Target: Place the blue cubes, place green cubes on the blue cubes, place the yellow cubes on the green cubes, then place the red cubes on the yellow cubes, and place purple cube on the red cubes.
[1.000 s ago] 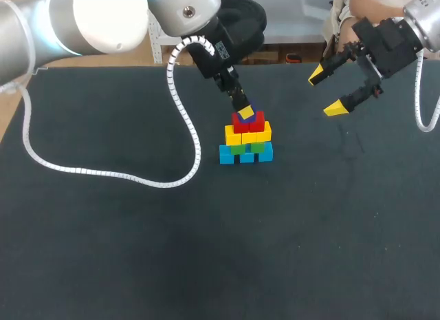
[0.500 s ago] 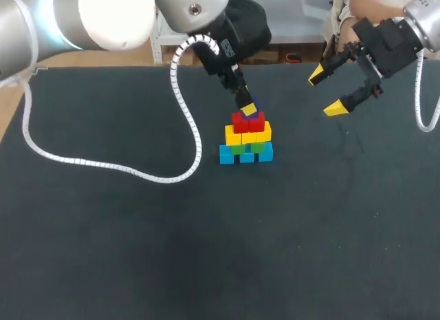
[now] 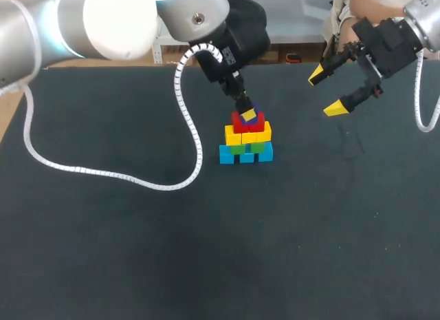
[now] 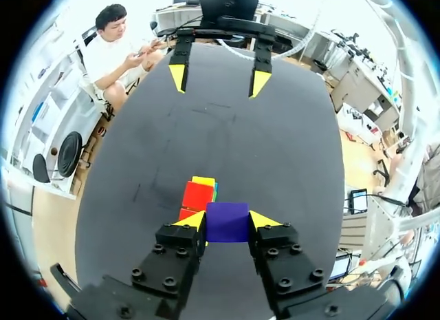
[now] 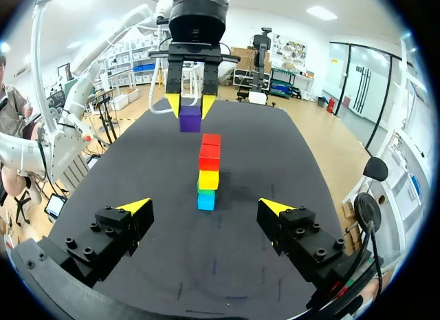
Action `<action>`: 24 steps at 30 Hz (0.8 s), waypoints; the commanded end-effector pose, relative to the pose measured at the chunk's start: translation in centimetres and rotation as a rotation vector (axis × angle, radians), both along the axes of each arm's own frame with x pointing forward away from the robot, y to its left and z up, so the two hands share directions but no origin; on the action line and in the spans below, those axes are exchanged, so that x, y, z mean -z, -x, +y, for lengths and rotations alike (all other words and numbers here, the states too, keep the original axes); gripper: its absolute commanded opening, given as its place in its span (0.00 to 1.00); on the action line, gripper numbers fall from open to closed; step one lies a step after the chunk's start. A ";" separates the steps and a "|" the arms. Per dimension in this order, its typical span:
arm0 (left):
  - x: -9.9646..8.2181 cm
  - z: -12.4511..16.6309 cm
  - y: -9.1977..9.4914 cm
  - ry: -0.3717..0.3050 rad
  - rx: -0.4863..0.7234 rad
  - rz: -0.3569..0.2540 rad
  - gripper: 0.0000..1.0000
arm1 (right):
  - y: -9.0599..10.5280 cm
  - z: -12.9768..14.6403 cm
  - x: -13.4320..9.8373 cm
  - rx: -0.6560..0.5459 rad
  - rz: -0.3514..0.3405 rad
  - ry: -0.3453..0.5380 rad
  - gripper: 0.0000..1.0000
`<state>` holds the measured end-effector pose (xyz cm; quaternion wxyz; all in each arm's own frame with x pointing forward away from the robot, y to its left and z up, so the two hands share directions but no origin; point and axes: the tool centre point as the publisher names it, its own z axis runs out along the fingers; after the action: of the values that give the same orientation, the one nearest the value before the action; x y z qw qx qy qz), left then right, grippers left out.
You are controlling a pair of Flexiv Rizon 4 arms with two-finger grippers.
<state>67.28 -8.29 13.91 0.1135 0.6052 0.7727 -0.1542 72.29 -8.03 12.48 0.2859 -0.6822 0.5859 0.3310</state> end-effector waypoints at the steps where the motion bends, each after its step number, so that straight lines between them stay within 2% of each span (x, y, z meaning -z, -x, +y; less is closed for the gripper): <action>1: 0.4 -0.8 -0.6 -0.013 0.017 0.010 0.00 | 0.0 0.0 0.0 0.001 0.000 0.001 1.00; 4: 0.6 -1.0 -0.7 -0.042 0.020 0.020 0.00 | 0.0 0.0 0.0 0.001 0.000 0.001 1.00; 13: 0.7 -0.1 -1.1 -0.024 -0.045 0.002 0.00 | 0.0 0.0 0.0 0.001 0.000 0.001 1.00; 18: 1.0 0.6 -1.8 -0.051 -0.030 -0.047 0.00 | 0.0 0.0 0.0 0.001 0.000 0.001 1.00; 20: 1.3 0.9 -2.1 -0.022 -0.024 -0.054 0.00 | 0.0 0.0 0.0 0.001 0.000 0.001 1.00; 24: 1.1 0.6 -2.2 -0.010 0.001 -0.083 0.00 | 0.0 0.0 0.0 0.001 0.000 0.001 1.00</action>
<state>69.76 -7.89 12.88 0.1338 0.6089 0.7721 -0.1228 72.29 -8.03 12.49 0.2859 -0.6821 0.5860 0.3310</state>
